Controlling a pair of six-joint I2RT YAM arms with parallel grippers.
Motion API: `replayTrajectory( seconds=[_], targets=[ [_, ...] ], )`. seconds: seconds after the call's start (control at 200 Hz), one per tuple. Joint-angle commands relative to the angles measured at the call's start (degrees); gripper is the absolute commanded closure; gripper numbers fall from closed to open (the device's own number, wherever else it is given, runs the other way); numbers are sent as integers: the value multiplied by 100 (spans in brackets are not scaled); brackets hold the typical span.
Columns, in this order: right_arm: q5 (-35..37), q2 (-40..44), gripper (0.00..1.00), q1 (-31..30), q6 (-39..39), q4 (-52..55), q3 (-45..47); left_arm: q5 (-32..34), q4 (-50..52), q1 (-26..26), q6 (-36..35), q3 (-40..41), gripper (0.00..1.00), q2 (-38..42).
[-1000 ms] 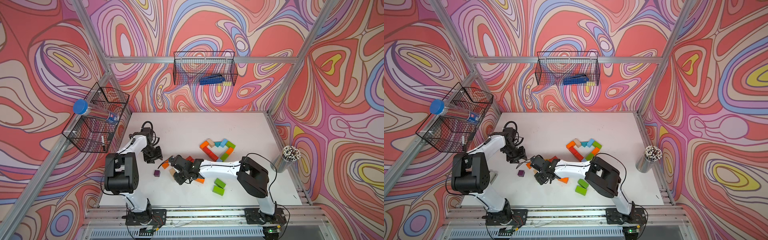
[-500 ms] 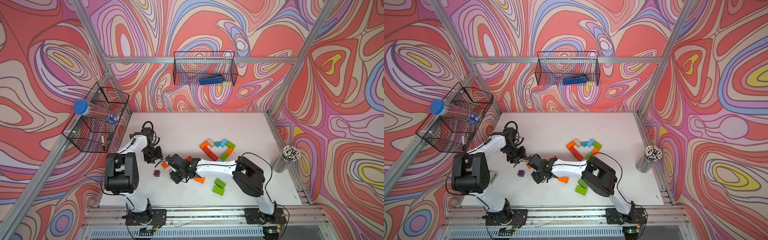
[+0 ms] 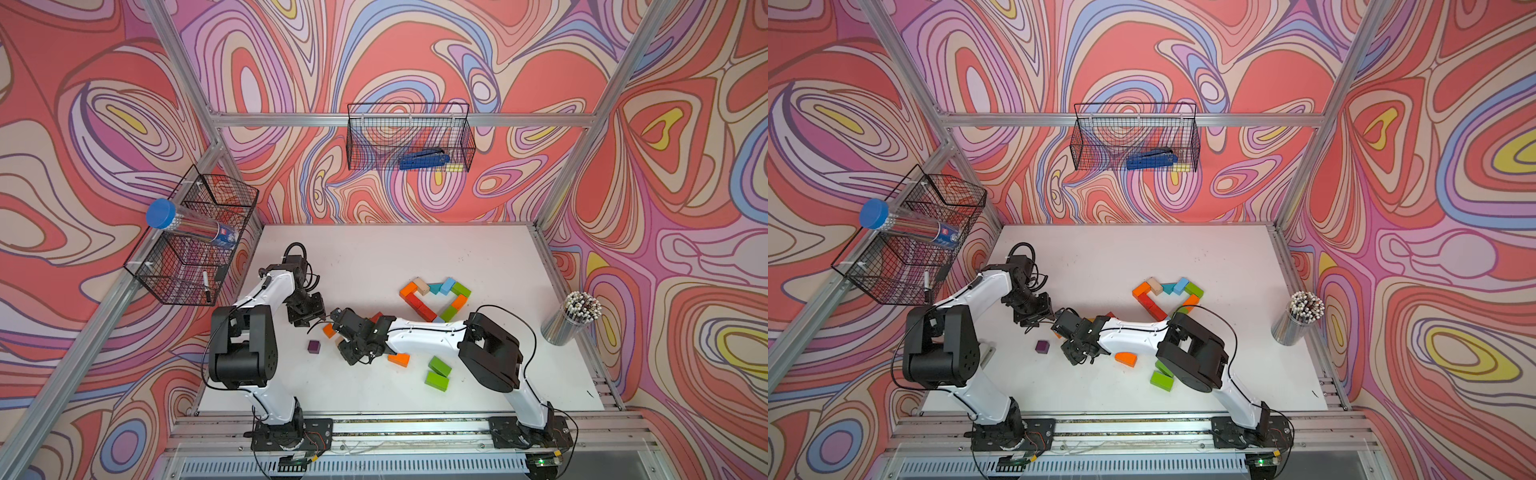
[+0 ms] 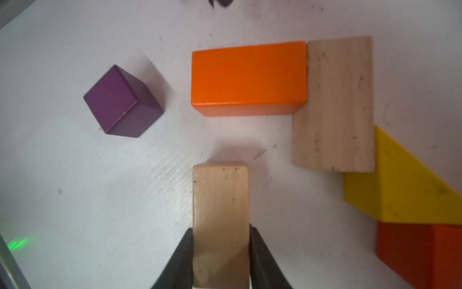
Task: Assemble a heart with building blocks
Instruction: Assemble the building block at the center of the board.
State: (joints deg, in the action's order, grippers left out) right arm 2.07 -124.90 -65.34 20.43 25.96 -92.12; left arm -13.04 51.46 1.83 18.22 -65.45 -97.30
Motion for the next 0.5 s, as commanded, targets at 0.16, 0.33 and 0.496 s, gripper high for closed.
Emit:
replayTrajectory(
  seconds=[0.16, 0.33, 0.496],
  targets=[
    [277, -295, 68, -38, 203, 250, -341, 65, 197, -20, 15, 69, 46, -44],
    [280, -387, 68, -40, 241, 265, -445, 65, 197, -15, 24, 75, 46, -45],
    [279, -457, 68, -33, 250, 295, -542, 41, 195, -16, 24, 71, 46, -50]
  ],
)
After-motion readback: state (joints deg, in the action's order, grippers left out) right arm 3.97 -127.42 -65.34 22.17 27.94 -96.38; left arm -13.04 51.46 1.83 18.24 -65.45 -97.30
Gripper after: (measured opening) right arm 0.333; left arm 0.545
